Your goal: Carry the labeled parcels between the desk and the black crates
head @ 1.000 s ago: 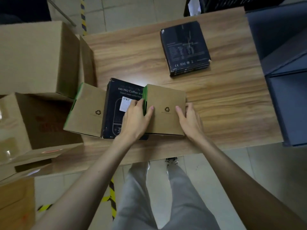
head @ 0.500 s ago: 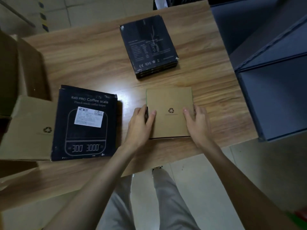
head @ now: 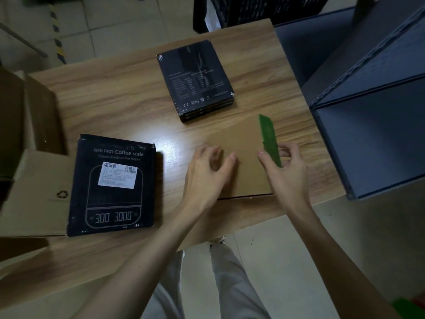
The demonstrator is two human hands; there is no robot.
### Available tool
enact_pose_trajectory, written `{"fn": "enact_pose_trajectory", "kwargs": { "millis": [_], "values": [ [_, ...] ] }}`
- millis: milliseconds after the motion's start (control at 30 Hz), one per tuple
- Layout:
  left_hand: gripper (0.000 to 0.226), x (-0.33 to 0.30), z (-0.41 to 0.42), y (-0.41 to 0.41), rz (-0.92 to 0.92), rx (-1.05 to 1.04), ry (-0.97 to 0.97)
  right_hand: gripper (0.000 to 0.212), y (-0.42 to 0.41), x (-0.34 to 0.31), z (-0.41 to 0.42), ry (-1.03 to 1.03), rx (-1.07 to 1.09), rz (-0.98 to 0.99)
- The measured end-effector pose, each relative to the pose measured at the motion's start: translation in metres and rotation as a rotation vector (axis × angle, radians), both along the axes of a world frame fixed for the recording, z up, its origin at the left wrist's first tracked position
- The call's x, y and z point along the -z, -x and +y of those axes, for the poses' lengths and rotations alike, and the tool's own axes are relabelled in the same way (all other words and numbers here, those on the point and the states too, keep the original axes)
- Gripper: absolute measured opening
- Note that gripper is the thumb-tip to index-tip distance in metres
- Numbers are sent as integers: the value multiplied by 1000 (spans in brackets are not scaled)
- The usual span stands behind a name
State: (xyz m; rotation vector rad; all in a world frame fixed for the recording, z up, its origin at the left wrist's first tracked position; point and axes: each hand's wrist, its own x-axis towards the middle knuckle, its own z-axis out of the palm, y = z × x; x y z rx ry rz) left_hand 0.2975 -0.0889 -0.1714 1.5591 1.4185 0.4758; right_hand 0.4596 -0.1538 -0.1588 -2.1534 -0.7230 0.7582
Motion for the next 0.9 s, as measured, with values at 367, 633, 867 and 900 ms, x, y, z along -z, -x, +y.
{"fn": "enact_pose_trajectory", "kwargs": {
  "millis": [367, 633, 867, 900],
  "values": [
    [34, -26, 1, 41, -200, -54, 98, 19, 67, -2, 24, -178, -188, 124],
    [44, -23, 5, 73, -477, -151, 207, 17, 43, 34, 17, 4, -148, 175],
    [43, 8, 14, 77, -231, -169, 58, 27, 31, 71, 12, 72, -98, 327],
    [42, 14, 13, 75, -196, -160, 55, 29, 30, 74, 11, 68, -88, 329]
  ]
}}
